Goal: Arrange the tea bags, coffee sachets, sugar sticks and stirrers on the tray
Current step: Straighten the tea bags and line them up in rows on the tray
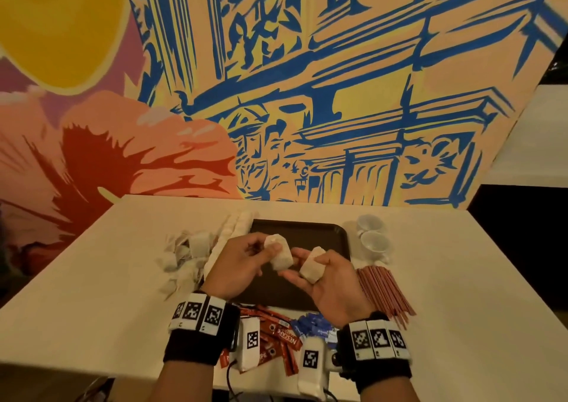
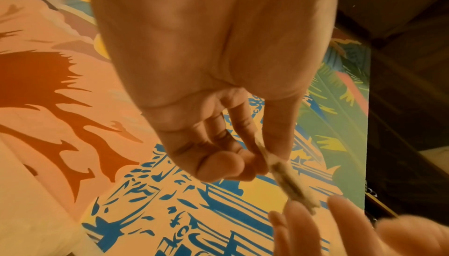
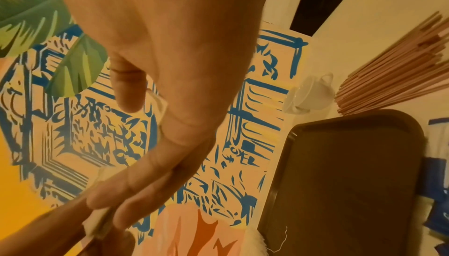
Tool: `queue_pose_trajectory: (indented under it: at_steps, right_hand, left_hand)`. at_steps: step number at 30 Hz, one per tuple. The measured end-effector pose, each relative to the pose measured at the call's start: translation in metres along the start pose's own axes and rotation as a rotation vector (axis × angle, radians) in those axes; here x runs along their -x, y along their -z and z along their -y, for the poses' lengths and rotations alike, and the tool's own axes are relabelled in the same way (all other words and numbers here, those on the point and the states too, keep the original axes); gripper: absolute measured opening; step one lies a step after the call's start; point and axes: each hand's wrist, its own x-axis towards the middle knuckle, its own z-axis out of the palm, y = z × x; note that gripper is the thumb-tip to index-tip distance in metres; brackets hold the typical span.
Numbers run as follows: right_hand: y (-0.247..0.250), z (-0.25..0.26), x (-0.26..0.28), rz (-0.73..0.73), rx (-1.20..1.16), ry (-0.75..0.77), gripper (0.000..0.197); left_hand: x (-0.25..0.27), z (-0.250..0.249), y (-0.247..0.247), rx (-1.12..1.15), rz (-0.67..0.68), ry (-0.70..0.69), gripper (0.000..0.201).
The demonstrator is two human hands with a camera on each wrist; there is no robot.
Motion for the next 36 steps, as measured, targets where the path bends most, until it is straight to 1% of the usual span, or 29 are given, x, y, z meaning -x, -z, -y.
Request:
queue_pose_trajectory:
  at_steps: [1,3,7,10,12,14,15,17,19,21,22,24,26,28,30,34,36]
  right_hand:
    - [0.001,0.001,0.000,-0.007,-0.003,-0.008,0.044]
    - [0.004,0.001,-0.002,-0.023,0.072,-0.003,0.044]
    - [0.007,-0.002,-0.010,-0.057,0.266,-0.034,0.033]
    - [0.006,-0.008,-0.019,-0.020,0.427,0.005,0.033]
    - [0.004,-0.013,-0.024,-0.043,0.628,0.133,0.032]
    - [0.000,-0.017,-0.026,-0.139,0.842,0.311,0.024]
    - [-0.002,-0.019,-0.027,-0.179,0.886,0.383,0.019]
    - [-0.005,-0.024,-0.029,-0.193,0.865,0.481,0.017]
    - [-0.009,-0.029,-0.028,-0.182,0.868,0.575,0.027]
    - [-0.012,-0.034,-0.025,-0.178,0.878,0.678,0.038]
    - [-0.013,-0.036,-0.024,-0.176,0.867,0.718,0.039]
    - [-0.014,-0.039,-0.020,-0.189,0.862,0.785,0.035]
    - [-0.014,-0.041,-0.016,-0.207,0.863,0.828,0.034]
    - [-0.013,-0.043,-0.013,-0.229,0.865,0.859,0.033]
    - [-0.013,-0.045,-0.013,-0.253,0.872,0.884,0.032]
    - [-0.013,-0.045,-0.014,-0.304,0.889,0.916,0.031]
    - [-0.015,-0.045,-0.013,-0.287,0.932,0.932,0.028]
  left_hand:
    - [0.000,0.000,0.003,0.000,-0.010,-0.003,0.011]
    - [-0.001,0.002,0.009,-0.012,-0.029,0.002,0.011]
    - [-0.008,0.011,0.023,-0.078,-0.046,0.039,0.009]
    - [-0.011,0.018,0.033,-0.130,-0.039,0.049,0.007]
    - [-0.011,0.021,0.039,-0.120,-0.055,0.061,0.007]
    - [-0.009,0.024,0.044,-0.096,-0.093,0.078,0.007]
    - [-0.008,0.025,0.045,-0.080,-0.120,0.092,0.008]
    - [-0.004,0.028,0.045,0.013,-0.176,0.133,0.008]
    - [0.001,0.028,0.038,0.158,-0.201,0.187,0.007]
    - [0.007,0.026,0.030,0.265,-0.195,0.226,0.011]
    - [0.009,0.025,0.027,0.302,-0.185,0.226,0.015]
    - [0.012,0.023,0.022,0.340,-0.151,0.200,0.024]
    - [0.015,0.022,0.018,0.349,-0.109,0.170,0.026]
    - [0.016,0.020,0.015,0.340,-0.084,0.164,0.020]
    - [0.018,0.018,0.011,0.344,-0.088,0.174,0.016]
    - [0.019,0.014,0.005,0.428,-0.081,0.197,0.018]
    - [0.020,0.011,0.001,0.429,-0.054,0.164,0.019]
